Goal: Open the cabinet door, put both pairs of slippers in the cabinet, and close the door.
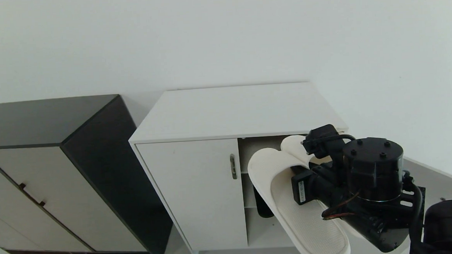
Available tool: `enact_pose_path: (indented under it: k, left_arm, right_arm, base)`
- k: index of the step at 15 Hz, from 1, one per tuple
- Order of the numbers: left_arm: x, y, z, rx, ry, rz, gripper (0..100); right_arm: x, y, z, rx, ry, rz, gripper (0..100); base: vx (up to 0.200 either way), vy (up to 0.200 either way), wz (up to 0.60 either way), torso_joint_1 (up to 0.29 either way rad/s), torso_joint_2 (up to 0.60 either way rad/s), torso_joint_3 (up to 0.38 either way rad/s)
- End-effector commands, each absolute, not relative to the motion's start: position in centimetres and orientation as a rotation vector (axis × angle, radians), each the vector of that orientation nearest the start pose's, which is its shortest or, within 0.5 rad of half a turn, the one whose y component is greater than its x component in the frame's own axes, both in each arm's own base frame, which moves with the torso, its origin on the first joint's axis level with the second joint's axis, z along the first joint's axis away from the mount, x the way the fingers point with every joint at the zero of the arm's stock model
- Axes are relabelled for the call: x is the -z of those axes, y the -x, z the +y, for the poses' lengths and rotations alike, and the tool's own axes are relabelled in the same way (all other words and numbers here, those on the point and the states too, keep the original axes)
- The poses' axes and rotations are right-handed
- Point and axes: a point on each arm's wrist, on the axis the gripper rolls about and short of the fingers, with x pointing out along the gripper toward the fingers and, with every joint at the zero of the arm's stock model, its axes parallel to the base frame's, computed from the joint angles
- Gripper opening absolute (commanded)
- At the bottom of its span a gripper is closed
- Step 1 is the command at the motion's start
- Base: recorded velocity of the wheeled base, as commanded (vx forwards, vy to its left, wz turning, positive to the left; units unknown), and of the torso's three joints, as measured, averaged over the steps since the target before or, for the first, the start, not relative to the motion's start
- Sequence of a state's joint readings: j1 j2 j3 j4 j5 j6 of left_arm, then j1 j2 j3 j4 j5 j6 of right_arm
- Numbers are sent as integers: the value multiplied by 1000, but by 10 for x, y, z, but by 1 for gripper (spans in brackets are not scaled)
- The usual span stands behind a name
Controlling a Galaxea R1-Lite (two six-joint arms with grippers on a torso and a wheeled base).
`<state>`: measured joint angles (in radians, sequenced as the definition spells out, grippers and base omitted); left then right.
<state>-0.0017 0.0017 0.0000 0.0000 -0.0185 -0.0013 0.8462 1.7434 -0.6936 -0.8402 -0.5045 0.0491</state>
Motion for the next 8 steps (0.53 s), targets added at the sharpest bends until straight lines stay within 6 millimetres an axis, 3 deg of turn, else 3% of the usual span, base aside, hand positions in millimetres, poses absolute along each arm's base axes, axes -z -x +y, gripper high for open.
enact_pose_path:
  k: [1, 8]
  left_arm:
    - [-76, 23, 0, 20, 2, 2, 0]
    - [-76, 23, 0, 20, 6, 2, 0]
  right_arm:
    - [-161, -208, 219, -337, 83, 172, 0]
    - [-155, -210, 221, -339, 95, 186, 0]
  base:
    - [0, 0, 0, -227, 544, 320]
    - [0, 0, 0, -205, 521, 316]
